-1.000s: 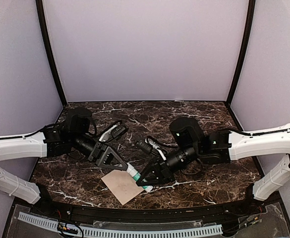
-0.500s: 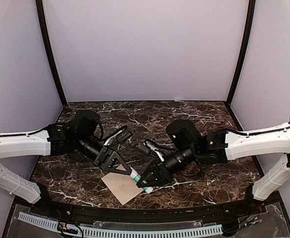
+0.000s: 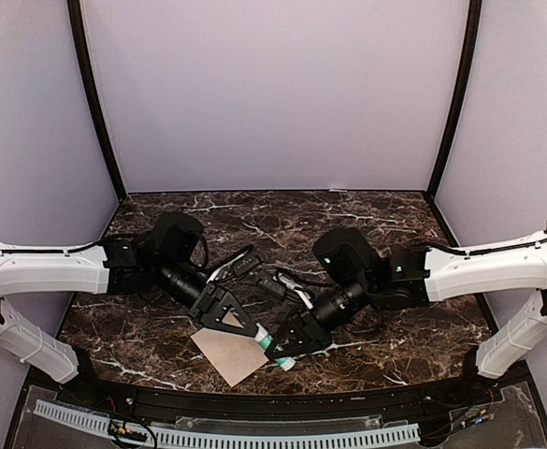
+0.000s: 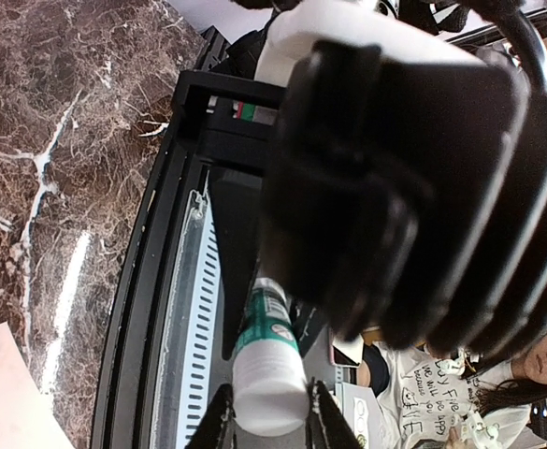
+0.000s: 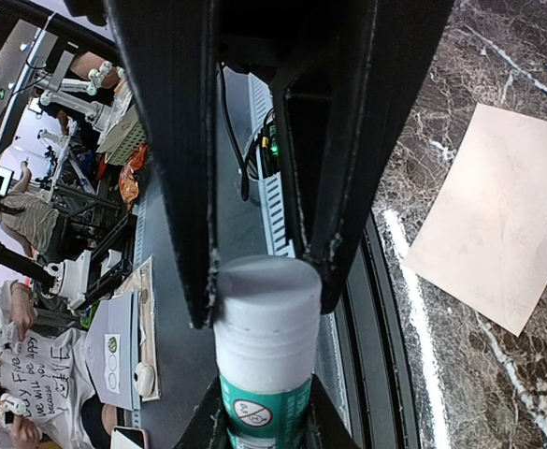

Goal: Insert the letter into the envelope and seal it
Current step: Close the solid glue cap on the solid glue.

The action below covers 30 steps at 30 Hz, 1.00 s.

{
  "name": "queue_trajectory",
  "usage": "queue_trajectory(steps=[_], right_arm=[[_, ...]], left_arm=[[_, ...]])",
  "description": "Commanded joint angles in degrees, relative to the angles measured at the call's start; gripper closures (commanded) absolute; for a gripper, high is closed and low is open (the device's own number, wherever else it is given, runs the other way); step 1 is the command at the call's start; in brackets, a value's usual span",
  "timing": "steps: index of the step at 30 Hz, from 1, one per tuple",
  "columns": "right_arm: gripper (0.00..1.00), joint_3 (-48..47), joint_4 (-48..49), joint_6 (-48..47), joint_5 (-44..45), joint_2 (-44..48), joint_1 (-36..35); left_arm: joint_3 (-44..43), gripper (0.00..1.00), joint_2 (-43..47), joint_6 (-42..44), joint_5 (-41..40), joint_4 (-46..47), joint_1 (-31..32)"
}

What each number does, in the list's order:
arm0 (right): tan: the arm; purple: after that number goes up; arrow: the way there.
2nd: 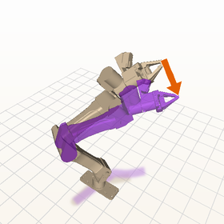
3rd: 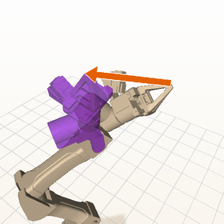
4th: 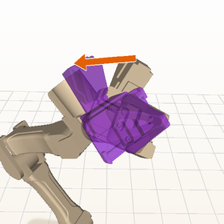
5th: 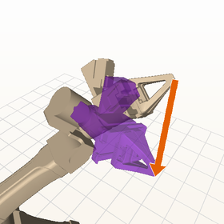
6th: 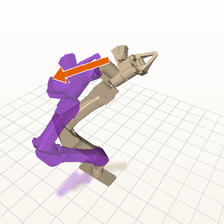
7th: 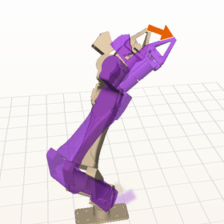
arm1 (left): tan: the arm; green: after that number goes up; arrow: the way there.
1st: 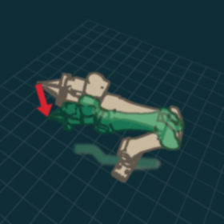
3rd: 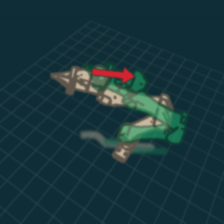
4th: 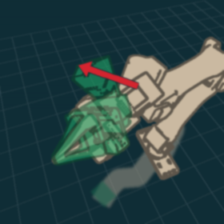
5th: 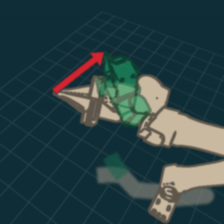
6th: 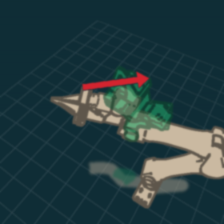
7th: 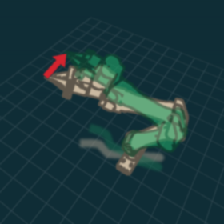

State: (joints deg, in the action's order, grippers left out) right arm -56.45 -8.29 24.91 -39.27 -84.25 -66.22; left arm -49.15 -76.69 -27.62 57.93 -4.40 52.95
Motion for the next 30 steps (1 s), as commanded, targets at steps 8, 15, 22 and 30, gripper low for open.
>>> queue_trajectory(steps=[8,15,22,30], right_arm=[[1.0,-0.7,19.47,-0.9,8.8,1.78,3.54],[1.0,-0.82,13.14,-5.3,6.34,2.42,3.81],[0.49,-2.68,1.28,-11.37,4.78,3.71,3.81],[0.18,-1.16,-2.47,-12.86,11.3,7.08,5.07]], left_arm=[[-0.64,1.0,-1.92,-0.45,4.28,3.82,5.06],[-0.67,1.0,-0.32,1.36,0.9,1.21,5.08],[-2.36,1.0,1.47,3.36,-6.73,-4.49,2.97],[-2.5,1.0,3.92,3.62,-13.7,-8.37,-2.04]])
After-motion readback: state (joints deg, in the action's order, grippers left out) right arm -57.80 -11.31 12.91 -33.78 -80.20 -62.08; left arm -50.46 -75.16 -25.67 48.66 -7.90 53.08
